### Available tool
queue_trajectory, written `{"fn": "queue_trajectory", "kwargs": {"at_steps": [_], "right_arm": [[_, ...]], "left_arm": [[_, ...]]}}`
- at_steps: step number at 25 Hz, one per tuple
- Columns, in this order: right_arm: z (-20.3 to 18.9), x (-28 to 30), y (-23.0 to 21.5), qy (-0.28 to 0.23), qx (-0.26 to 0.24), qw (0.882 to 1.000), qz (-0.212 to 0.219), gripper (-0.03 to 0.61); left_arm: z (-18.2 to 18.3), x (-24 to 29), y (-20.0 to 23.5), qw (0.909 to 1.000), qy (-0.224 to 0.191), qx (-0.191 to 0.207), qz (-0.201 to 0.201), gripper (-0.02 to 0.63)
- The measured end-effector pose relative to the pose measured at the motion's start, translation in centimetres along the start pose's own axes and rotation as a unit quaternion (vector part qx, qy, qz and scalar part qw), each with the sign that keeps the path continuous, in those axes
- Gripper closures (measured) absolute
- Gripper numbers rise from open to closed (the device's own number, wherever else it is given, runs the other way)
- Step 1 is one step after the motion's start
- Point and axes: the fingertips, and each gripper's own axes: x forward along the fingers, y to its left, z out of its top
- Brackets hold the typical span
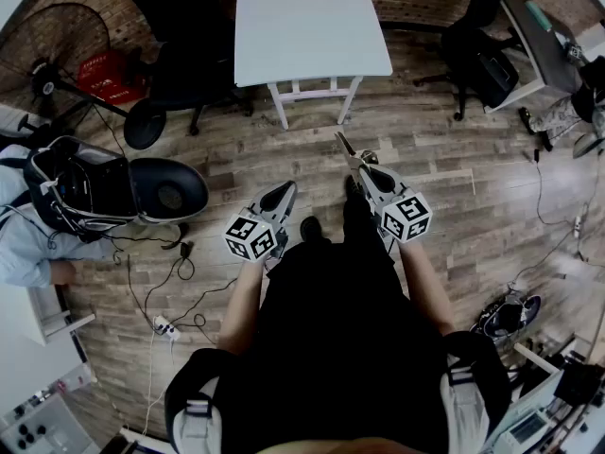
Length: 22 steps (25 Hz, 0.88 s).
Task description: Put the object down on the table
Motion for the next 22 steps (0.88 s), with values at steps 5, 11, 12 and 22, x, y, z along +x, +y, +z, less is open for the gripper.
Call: {"fn": "queue_trajectory", "kwargs": {"at_steps": [5,11,12,22], "right_arm": [[0.3,-0.6,0.7,-0.005,-0.001,1.0,0.005,0.578],[0.1,0.2,0.5,-0.001,0.002,1.0,0.005,0.578],[0.1,0.3,0.4,-0.002,0.003,1.0,0.005,0.578],[0.8,1.1,-1.2,-0.012,0.026,1.0,0.003,0.578]], "left_arm": [[0.4,-0.7,-0.4,0.9997,-0.014,-0.018,0.003,0.592],[0.5,-0.6,0.1,1.0,-0.004,-0.004,0.004,0.592],[0.5,-0.5,0.2,1.0,-0.002,-0.003,0.004,0.592],[1.2,0.9,1.0,1.0,0.003,0.002,0.005,0.592]]}}
